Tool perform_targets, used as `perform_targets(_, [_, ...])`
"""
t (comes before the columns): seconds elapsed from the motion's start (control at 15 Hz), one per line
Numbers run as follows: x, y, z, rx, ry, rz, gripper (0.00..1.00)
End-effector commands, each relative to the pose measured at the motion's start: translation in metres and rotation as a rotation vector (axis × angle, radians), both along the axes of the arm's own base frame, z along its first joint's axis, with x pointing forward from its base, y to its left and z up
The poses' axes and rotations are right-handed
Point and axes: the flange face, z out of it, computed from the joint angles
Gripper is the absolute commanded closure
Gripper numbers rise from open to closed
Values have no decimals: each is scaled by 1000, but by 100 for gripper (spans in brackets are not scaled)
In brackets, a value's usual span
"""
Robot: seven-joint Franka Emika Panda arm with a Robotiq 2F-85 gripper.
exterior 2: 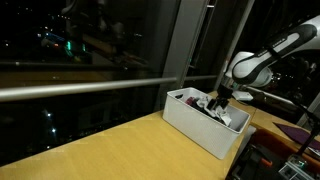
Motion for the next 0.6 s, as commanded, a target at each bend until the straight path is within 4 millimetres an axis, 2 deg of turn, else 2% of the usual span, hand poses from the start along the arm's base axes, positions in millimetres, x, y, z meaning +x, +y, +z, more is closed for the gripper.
perform_targets(0.0, [-14, 22, 75, 0, -92, 21, 99])
perform_targets(0.27, [-26, 49, 155, -29, -213, 74, 100])
perform_targets(0.4, [-32, 73, 197, -35, -264, 122, 100])
perform_targets(0.53, [-37, 105, 237, -34, -297, 180, 100])
